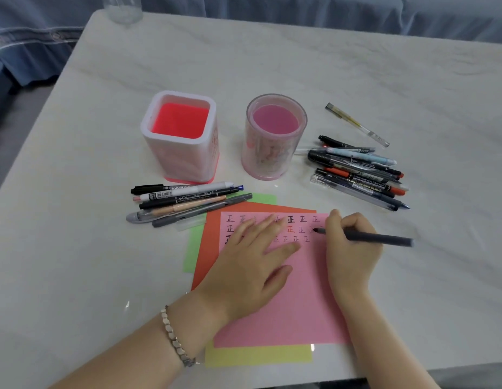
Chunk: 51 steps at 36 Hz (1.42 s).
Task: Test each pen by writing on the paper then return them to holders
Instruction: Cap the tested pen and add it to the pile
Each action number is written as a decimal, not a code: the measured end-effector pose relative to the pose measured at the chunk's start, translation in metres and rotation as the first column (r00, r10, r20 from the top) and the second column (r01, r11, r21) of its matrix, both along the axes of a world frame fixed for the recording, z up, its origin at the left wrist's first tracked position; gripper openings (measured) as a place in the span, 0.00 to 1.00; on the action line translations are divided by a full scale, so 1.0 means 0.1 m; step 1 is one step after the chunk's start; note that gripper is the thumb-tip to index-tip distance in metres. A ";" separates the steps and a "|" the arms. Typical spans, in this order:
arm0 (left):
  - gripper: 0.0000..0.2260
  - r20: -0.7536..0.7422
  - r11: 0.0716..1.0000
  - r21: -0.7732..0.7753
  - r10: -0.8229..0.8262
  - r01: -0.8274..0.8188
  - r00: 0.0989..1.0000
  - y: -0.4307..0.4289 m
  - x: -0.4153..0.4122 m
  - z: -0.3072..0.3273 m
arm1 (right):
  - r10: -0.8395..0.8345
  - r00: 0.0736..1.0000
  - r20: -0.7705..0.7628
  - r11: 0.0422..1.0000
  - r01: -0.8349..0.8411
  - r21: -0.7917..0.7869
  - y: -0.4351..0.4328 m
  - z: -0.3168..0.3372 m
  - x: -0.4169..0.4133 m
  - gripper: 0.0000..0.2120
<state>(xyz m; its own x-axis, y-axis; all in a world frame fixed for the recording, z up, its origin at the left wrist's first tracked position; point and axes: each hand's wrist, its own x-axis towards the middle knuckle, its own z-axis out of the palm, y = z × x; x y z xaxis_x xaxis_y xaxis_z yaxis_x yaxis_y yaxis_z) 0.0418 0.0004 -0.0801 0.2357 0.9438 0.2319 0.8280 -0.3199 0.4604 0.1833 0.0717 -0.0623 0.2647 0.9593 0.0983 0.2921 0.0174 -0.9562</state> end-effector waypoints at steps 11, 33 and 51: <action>0.13 -0.177 0.885 0.180 0.459 -0.430 0.870 -0.15 -0.72 0.23 | 0.232 0.973 0.000 0.970 -0.232 -0.080 -0.13 0.20 -0.04 0.16; 0.05 0.668 0.897 -0.310 0.441 -0.315 0.599 -0.33 -0.27 0.85 | 0.312 0.742 -0.593 0.848 -0.499 -0.177 -0.34 0.94 -0.23 0.23; 0.05 0.564 0.970 -0.143 0.243 -0.196 0.789 -0.28 -0.16 0.86 | 0.405 0.800 -0.442 0.842 -0.515 -0.160 -0.37 0.92 -0.10 0.18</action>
